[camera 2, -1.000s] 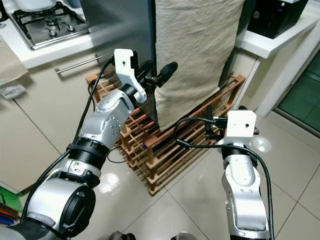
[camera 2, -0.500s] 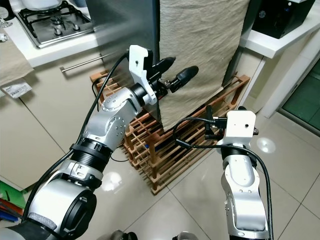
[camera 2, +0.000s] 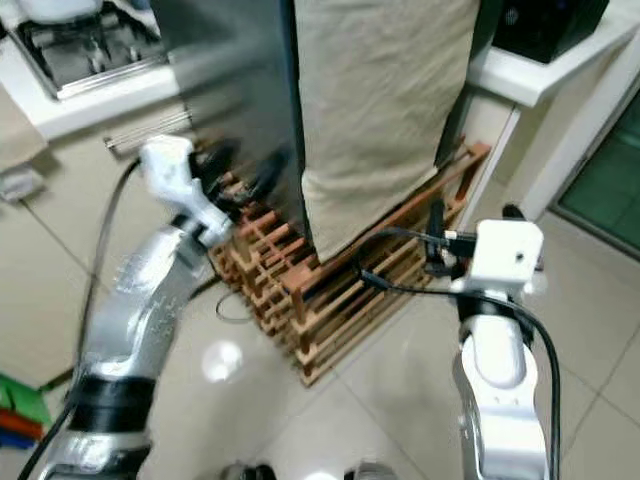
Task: Restocking fridge
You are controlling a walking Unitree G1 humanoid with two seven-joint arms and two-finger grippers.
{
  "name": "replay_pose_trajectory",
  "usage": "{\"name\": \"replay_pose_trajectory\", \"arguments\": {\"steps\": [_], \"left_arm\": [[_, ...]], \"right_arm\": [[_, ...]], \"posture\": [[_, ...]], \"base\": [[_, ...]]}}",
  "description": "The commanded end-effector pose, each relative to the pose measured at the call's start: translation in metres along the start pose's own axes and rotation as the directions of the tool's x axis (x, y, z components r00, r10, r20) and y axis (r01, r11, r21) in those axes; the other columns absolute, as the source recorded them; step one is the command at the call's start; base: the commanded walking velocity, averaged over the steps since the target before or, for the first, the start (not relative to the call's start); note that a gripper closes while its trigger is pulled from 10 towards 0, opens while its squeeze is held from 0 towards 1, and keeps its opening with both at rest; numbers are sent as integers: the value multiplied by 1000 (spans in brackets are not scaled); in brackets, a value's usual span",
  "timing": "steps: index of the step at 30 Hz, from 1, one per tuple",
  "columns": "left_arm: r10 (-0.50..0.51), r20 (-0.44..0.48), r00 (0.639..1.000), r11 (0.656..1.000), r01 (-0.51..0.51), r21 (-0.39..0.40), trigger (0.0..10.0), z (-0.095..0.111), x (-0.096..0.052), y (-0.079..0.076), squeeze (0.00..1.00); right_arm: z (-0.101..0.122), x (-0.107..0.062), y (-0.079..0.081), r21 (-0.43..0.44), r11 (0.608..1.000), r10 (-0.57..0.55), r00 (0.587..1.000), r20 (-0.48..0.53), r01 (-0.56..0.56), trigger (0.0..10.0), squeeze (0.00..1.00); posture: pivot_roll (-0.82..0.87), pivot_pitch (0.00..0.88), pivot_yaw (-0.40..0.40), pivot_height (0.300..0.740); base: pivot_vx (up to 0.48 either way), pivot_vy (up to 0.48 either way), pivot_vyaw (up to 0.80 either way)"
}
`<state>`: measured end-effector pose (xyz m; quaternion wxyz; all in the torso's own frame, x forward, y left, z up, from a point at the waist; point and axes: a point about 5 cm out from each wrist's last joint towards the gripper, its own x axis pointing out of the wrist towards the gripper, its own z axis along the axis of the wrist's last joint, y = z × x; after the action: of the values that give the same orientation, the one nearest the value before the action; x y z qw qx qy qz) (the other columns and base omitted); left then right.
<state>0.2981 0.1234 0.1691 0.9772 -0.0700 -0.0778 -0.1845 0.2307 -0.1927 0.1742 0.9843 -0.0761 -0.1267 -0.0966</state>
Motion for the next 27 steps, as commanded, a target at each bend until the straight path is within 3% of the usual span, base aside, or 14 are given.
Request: {"name": "replay_pose_trajectory", "arguments": {"steps": [1, 6, 7, 9, 16, 23, 27], "left_arm": [[-21, 16, 1000, 994, 19, 108, 10000, 5, -8, -10, 0], [83, 39, 996, 981, -89, 170, 10000, 11, -25, -10, 0], [193, 101, 976, 962, -209, 179, 10000, 22, -23, -4, 0], [251, 113, 961, 948, -268, 172, 10000, 23, -21, 0, 0], [211, 80, 974, 962, -221, 158, 10000, 16, -12, -6, 0], [162, 146, 976, 980, -177, 94, 10000, 29, -3, -17, 0], [210, 213, 954, 972, -227, 63, 10000, 44, -2, -12, 0]], "right_arm": [[14, -3, 1, -4, 1000, -9, 997, 81, 10, 10000, 561], [14, -5, -4, 6, 1000, -23, 996, 92, 23, 10000, 541], [12, -6, -3, 13, 1000, -3, 995, 95, 2, 10000, 541], [10, -8, 0, 17, 1000, 16, 995, 97, -17, 10000, 533], [4, -2, -2, -3, 1000, 11, 996, 89, -11, 10000, 518], [6, 9, 1, -21, 999, 27, 994, 110, -24, 10000, 518], [20, 16, 3, -41, 998, 49, 983, 177, -42, 10000, 522]], "posture": [[-181, 52, 58, 740], [-175, 45, 50, 740], [-166, 48, 43, 740], [-169, 45, 40, 740], [-179, 44, 40, 740], [-189, 30, 47, 740], [-192, 33, 43, 740]], "base": [[0, 0, 0], [0, 0, 0], [0, 0, 0], [0, 0, 0], [0, 0, 0], [0, 0, 0], [240, 0, 0]]}}
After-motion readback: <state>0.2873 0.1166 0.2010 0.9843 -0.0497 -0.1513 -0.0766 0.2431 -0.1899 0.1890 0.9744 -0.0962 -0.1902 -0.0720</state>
